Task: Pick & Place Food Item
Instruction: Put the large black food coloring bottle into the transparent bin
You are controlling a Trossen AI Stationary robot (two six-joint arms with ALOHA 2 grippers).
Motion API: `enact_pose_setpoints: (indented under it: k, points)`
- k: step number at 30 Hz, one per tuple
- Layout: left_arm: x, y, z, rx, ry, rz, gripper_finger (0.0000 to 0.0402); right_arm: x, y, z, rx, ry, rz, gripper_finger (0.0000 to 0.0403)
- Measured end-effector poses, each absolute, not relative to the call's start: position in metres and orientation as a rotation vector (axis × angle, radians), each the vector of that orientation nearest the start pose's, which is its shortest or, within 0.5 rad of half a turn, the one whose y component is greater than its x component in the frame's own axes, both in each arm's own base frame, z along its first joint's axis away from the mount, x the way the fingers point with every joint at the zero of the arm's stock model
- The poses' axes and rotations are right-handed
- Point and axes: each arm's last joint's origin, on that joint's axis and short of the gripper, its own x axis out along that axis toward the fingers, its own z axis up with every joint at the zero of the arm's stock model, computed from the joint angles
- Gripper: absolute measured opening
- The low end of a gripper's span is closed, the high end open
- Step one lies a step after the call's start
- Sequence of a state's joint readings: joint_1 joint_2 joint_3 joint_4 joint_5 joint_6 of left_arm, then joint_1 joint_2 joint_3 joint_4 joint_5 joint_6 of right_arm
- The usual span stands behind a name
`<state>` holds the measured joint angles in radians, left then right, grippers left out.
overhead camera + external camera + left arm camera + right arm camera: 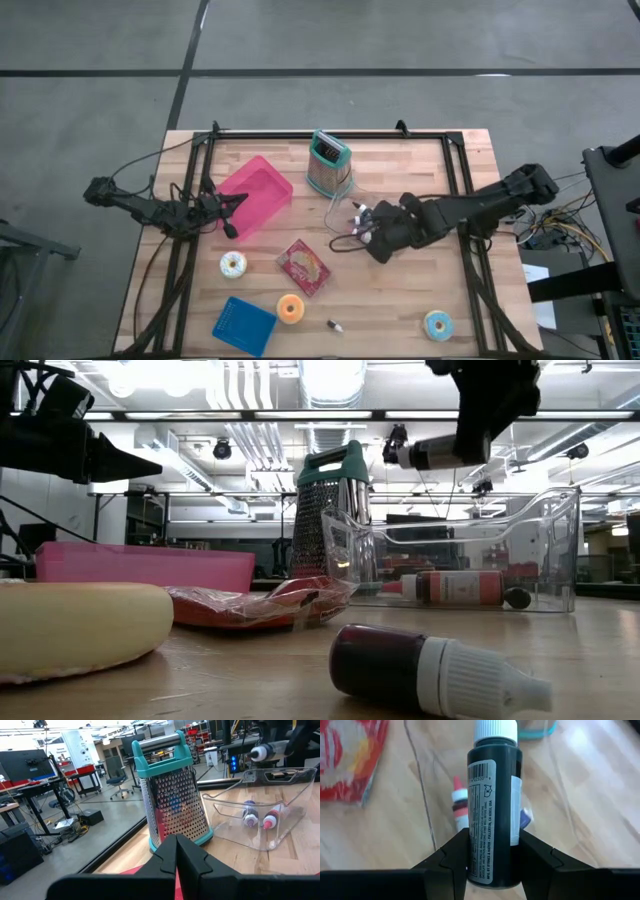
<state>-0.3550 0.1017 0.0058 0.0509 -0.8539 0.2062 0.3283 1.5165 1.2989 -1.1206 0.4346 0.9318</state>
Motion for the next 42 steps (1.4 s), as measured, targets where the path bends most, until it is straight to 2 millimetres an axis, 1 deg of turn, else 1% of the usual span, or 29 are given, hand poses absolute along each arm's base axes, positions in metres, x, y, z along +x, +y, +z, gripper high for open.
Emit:
enact_pose_setpoints:
  k: [3, 6, 10, 15, 21, 25, 29, 37, 42]
  points:
    - [0.095, -0.012, 0.163, 0.228, 0.089, 0.493, 0.0005, 0.269, 0.073, 0.276, 0.304, 1.114, -0.611, 0.013]
    - [0.095, -0.012, 0.163, 0.228, 0.089, 0.494, 0.0005, 0.269, 0.067, 0.268, 0.303, 1.143, -0.625, 0.013]
    - [0.095, -0.012, 0.163, 0.227, 0.088, 0.494, 0.0005, 0.266, 0.063, 0.252, 0.313, 1.192, -0.617, 0.013]
    - [0.095, -0.012, 0.163, 0.228, 0.089, 0.494, 0.0005, 0.262, 0.059, 0.23, 0.261, 1.237, -0.588, 0.013]
    - [0.095, -0.012, 0.163, 0.228, 0.089, 0.494, 0.0005, 0.257, 0.053, 0.206, 0.275, 1.301, -0.513, 0.013]
    - [0.095, -0.012, 0.163, 0.228, 0.089, 0.494, 0.0005, 0.257, 0.046, 0.195, 0.259, 1.319, -0.457, 0.013]
    - [0.095, -0.012, 0.163, 0.228, 0.089, 0.494, 0.0005, 0.257, 0.037, 0.189, 0.243, 1.339, -0.403, 0.013]
    - [0.095, -0.012, 0.163, 0.228, 0.089, 0.494, 0.0005, 0.258, 0.016, 0.183, 0.407, 1.375, -0.36, 0.013]
    - [0.095, -0.012, 0.163, 0.228, 0.089, 0.494, 0.0005, 0.261, 0.007, 0.183, 0.45, 1.357, -0.368, 0.013]
